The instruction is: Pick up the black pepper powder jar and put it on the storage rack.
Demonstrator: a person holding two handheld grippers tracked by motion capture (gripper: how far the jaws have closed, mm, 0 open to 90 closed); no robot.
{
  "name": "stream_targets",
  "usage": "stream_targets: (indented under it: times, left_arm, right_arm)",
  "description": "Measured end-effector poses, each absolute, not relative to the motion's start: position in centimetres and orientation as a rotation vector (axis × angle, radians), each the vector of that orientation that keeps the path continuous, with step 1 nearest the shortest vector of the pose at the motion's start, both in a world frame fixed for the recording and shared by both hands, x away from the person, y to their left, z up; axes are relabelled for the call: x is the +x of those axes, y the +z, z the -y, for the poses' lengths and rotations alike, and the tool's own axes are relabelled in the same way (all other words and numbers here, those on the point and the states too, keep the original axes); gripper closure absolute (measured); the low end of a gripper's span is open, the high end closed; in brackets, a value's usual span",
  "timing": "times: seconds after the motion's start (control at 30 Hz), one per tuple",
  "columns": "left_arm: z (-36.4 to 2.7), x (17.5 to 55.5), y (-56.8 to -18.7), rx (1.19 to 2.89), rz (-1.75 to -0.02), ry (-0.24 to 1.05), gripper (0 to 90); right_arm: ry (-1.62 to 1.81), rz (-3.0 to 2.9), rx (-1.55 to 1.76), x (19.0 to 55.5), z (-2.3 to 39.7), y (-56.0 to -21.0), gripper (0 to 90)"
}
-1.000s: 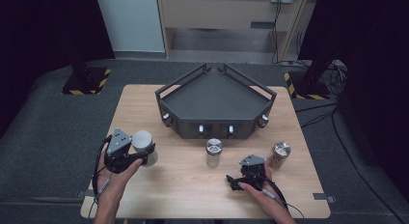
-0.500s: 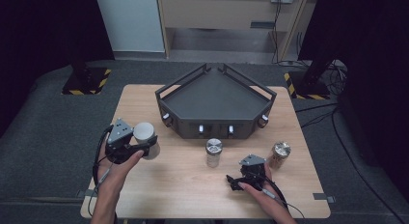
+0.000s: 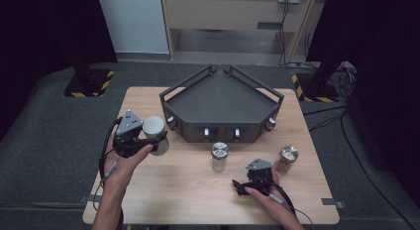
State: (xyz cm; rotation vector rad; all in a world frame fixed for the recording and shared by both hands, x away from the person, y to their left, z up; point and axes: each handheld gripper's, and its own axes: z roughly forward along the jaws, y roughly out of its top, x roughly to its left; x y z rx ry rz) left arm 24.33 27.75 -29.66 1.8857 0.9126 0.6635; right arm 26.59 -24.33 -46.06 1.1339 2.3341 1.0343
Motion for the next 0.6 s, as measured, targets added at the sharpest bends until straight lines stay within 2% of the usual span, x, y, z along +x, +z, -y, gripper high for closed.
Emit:
stream_targets:
  times: [0.6]
  left_arm:
    - [-26.0,26.4,-26.6,1.926,-0.874,0.657,32.8]
  right_arm:
    - [1.035,-2.333,1.133,26.6,24.3,-46.1,0.6]
